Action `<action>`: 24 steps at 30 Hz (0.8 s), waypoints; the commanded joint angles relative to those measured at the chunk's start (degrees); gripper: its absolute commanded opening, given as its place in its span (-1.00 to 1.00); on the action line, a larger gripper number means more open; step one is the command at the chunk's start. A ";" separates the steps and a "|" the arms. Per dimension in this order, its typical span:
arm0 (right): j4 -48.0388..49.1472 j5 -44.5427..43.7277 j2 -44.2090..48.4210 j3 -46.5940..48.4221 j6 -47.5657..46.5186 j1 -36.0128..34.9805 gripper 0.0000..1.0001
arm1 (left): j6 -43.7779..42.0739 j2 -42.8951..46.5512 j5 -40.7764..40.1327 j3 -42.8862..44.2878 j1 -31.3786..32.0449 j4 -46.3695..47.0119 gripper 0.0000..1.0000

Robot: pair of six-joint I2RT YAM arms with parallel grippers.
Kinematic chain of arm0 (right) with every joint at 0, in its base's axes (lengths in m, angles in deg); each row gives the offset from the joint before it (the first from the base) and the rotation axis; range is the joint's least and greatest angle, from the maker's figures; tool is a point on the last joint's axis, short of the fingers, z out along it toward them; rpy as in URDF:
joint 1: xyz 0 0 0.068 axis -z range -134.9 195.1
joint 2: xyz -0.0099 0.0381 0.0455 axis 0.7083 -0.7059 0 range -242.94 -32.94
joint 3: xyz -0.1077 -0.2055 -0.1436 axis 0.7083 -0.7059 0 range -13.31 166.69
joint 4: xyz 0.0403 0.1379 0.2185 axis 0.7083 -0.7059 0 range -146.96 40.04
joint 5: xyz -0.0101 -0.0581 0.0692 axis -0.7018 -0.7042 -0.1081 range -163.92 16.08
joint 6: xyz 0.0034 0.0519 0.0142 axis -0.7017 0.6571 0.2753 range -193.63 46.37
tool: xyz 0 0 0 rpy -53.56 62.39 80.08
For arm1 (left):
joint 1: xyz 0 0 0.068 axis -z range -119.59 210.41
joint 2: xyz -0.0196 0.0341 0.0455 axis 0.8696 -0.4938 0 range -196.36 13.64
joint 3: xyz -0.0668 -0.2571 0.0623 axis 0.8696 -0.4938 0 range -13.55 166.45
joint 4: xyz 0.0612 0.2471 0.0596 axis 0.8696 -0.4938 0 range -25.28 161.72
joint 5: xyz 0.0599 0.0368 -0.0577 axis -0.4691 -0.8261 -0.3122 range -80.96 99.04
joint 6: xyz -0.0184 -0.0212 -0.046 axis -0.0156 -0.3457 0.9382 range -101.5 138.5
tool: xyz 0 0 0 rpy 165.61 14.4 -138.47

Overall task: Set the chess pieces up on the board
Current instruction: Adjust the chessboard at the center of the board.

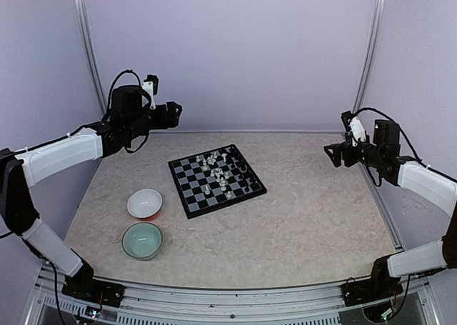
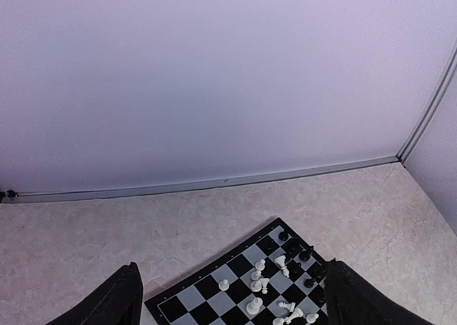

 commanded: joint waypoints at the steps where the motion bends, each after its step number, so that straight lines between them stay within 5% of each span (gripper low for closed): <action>1: 1.81 5.15 0.60 -2.47 -2.73 1.30 0.97 | 1.01 -2.41 3.61 2.54 -0.44 1.93 0.79; 10: -3.20 21.03 0.93 -4.44 -14.05 1.82 0.94 | 2.35 -16.23 5.92 15.58 0.57 -9.88 0.93; 24: -7.94 26.21 -0.98 -2.82 -18.20 1.77 0.87 | 4.65 -40.20 6.98 35.44 -1.42 -22.42 0.98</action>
